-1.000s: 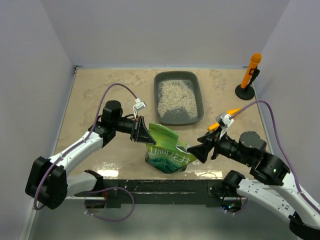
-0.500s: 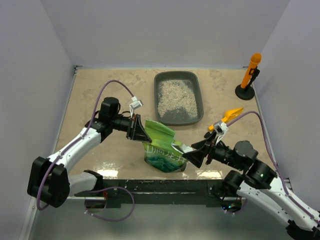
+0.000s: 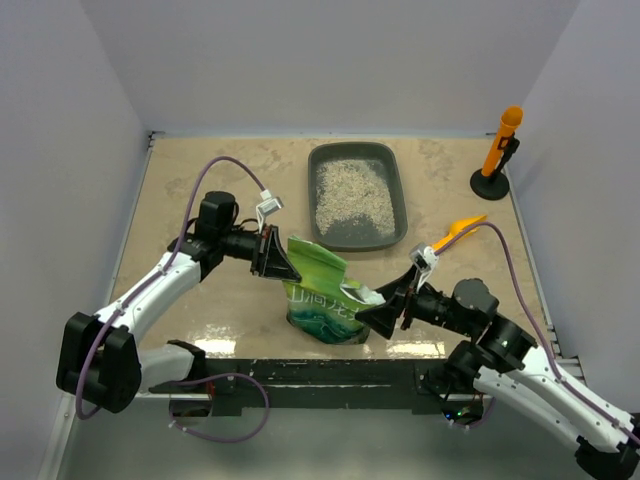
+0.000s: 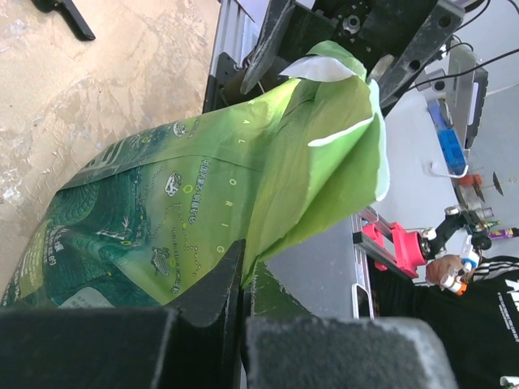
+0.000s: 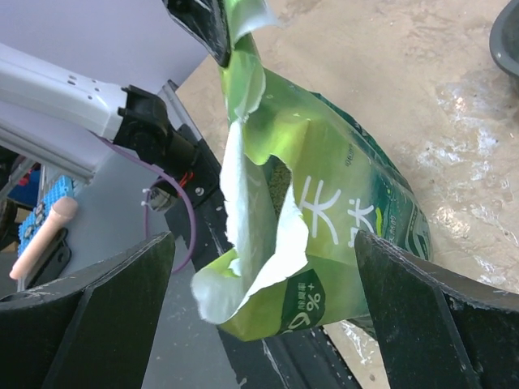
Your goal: Fill the litter box with clean litter
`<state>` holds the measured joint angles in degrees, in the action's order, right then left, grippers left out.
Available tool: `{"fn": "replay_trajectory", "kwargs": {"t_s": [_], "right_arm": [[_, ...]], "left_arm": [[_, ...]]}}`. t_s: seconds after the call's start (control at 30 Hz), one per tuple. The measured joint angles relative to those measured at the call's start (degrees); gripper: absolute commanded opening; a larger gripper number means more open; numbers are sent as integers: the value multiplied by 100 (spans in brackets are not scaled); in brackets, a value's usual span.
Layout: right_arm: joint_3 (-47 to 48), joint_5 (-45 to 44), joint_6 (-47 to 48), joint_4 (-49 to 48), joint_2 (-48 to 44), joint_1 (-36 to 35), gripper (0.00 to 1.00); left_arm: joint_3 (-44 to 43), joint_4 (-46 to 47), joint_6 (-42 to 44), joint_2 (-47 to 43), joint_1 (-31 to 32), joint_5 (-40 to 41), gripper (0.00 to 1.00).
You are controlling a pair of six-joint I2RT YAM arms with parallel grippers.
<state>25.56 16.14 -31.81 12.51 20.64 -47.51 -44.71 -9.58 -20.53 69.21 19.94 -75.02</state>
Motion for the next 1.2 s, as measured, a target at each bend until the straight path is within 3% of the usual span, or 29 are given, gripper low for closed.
{"fn": "replay_trajectory", "kwargs": {"t_s": [0.17, 0.27, 0.47, 0.57, 0.6, 0.67, 1.03, 1.2], "right_arm": [[-177, 7, 33, -149, 273, 0, 95], [-197, 4, 66, -234, 361, 0, 83], [-208, 13, 94, -645, 625, 0, 54], [-216, 22, 57, -807, 717, 0, 31], [-227, 33, 28, -839, 717, 0, 14], [-267, 55, -57, -914, 697, 0, 2], [-874, 35, -1469, -1095, -245, -9, 0], [-1075, 321, -2430, -1193, -229, 2, 0]], "left_arm": [[-9, -9, 15, 26, -15, -26, 0], [-9, -15, 17, 26, -20, -31, 0], [-9, -13, 15, 28, -31, -39, 0], [-9, 7, 7, 28, -31, -39, 0], [-9, 15, 2, 26, -31, -42, 0], [-9, 33, -11, 26, -33, -48, 0], [234, 269, -398, -46, 37, -221, 0], [260, -262, -372, -42, 37, -149, 0]]}}
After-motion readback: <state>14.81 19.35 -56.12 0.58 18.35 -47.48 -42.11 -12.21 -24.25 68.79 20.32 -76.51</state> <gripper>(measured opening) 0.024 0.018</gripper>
